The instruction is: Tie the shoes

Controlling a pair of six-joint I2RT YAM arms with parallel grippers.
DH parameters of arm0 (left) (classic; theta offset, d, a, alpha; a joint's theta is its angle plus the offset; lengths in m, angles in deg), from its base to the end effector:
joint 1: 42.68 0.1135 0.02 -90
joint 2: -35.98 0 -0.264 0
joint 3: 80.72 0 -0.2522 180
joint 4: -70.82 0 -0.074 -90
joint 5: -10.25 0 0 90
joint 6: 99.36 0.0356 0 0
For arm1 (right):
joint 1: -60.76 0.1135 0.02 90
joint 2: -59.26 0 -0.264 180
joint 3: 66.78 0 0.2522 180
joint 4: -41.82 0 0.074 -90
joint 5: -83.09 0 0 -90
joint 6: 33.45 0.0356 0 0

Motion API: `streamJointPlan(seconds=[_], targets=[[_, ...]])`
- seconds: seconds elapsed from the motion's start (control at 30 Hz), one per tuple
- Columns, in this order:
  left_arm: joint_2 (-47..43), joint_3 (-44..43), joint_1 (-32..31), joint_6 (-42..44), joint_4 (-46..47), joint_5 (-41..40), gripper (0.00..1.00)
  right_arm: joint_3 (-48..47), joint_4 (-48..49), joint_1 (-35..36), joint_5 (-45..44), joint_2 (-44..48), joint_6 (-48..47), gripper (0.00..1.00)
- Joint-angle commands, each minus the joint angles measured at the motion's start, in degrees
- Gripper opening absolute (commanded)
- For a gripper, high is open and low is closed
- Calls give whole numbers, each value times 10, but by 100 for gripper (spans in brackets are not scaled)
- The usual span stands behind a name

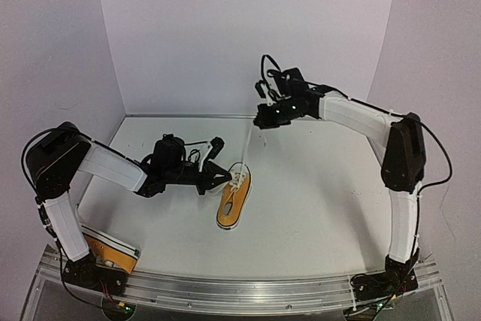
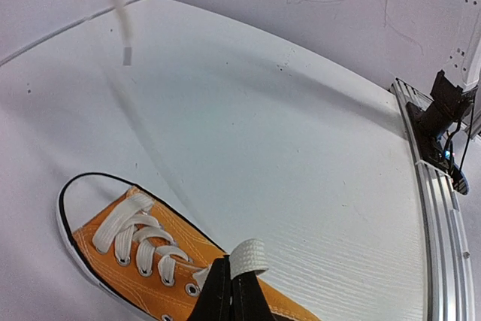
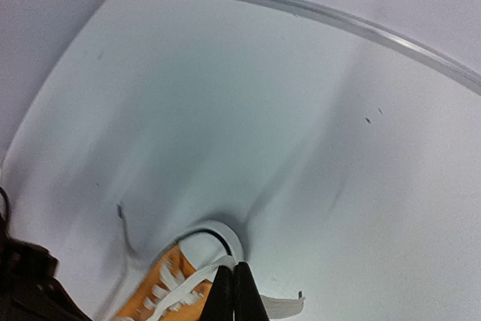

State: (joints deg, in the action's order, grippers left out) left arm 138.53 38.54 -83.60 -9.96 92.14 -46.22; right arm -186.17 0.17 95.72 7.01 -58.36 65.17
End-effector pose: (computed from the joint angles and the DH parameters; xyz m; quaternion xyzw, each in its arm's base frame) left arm 0.2610 -0.2523 0.1668 0.4255 0.6818 -0.4151 0.4264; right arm 0.3867 0.2808 0.2856 -0.2548 0.8638 0.2580 0.3497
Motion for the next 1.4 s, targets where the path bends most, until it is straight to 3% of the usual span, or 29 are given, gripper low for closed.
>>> streamJointPlan(seconds=[0.0,0.1,0.17,0.33,0.57,0.83,1.37], targets=[[11,11,-14,40,84,-24,0,-181,-18,62,75,-125,29,3],[6,20,-17,53,85,-34,0,-226,-46,82,110,-169,31,35],[2,25,-18,63,79,-37,0,-179,-43,81,101,-148,29,48],[0,31,-18,73,69,-45,0,-26,-5,62,91,-38,30,56],[2,28,-18,84,56,-59,0,136,70,50,163,81,53,54],[6,15,-19,86,46,-57,0,261,181,53,260,114,104,46],[12,6,-19,80,44,-53,0,246,224,85,269,39,123,39]])
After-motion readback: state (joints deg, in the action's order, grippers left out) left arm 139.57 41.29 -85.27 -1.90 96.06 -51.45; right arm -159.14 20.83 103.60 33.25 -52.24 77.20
